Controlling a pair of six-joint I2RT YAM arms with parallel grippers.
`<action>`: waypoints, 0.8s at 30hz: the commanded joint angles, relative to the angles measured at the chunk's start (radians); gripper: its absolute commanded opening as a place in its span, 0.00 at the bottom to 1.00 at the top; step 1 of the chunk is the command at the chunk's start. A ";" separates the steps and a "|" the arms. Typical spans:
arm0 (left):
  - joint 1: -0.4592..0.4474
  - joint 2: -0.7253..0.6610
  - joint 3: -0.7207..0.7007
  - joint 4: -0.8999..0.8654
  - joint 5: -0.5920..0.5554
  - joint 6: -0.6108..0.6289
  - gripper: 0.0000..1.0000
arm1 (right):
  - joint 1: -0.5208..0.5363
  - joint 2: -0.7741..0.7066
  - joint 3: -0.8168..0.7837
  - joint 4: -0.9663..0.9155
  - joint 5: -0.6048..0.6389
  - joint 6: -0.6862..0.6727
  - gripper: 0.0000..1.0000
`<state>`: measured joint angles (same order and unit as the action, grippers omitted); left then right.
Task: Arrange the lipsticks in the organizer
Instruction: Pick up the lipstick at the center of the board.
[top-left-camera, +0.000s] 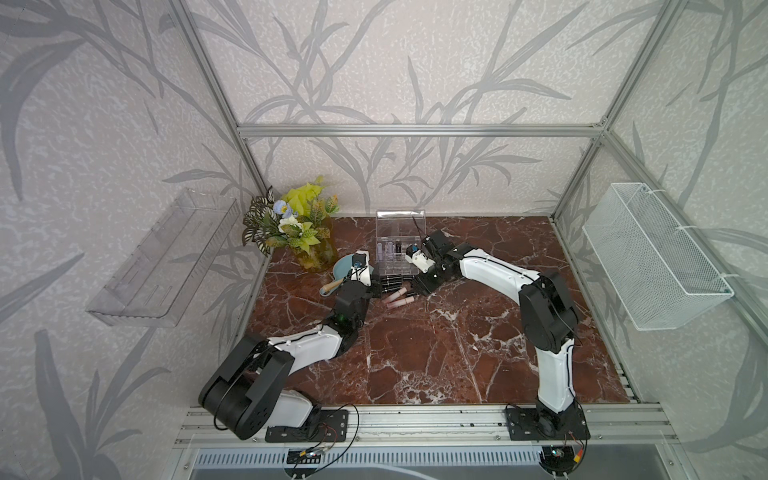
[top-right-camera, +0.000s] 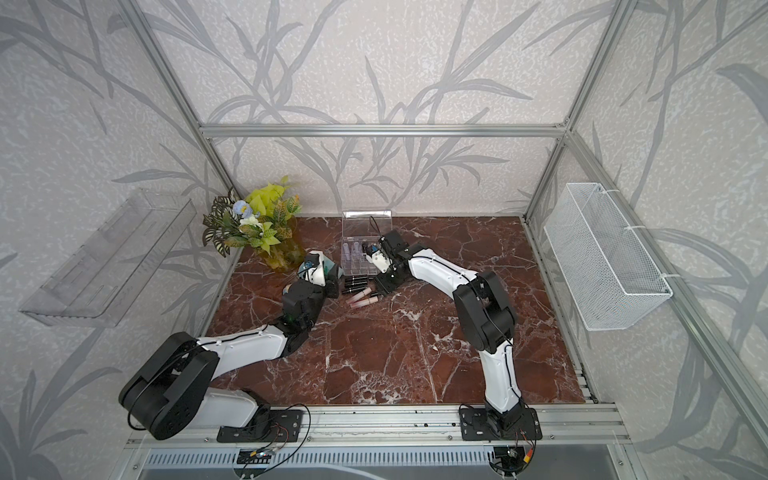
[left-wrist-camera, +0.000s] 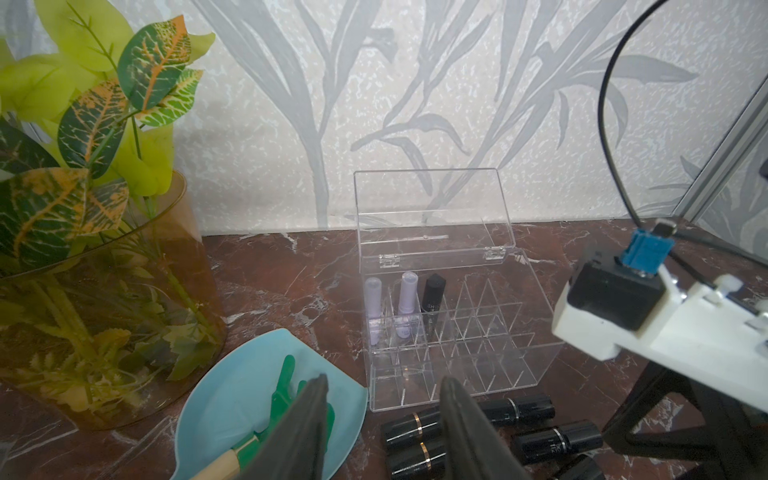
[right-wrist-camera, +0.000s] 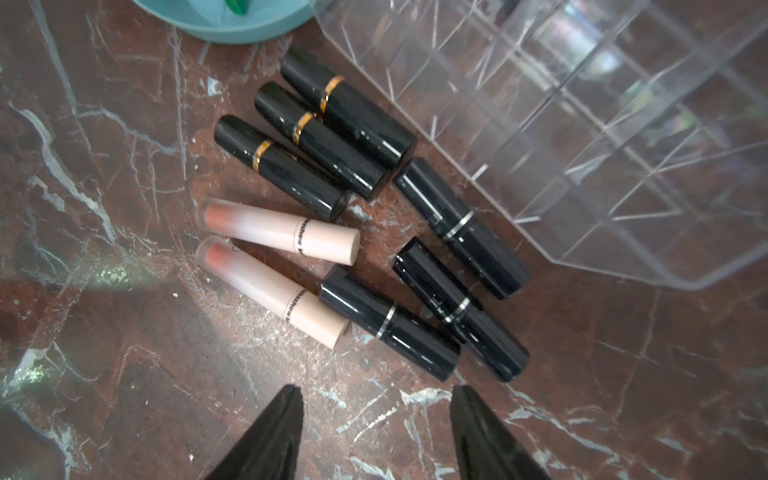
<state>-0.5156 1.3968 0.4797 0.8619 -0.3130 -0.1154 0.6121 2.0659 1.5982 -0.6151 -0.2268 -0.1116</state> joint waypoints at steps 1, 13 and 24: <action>0.004 -0.013 -0.004 0.030 0.006 -0.014 0.46 | 0.012 0.038 0.044 -0.036 -0.026 -0.019 0.60; 0.005 -0.017 -0.006 0.032 0.014 -0.017 0.46 | 0.014 0.108 0.104 -0.057 -0.021 -0.033 0.60; 0.005 -0.018 -0.007 0.032 0.017 -0.019 0.46 | 0.014 0.143 0.116 -0.075 -0.002 -0.037 0.61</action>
<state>-0.5156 1.3968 0.4797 0.8688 -0.3073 -0.1261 0.6231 2.1841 1.6894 -0.6605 -0.2359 -0.1364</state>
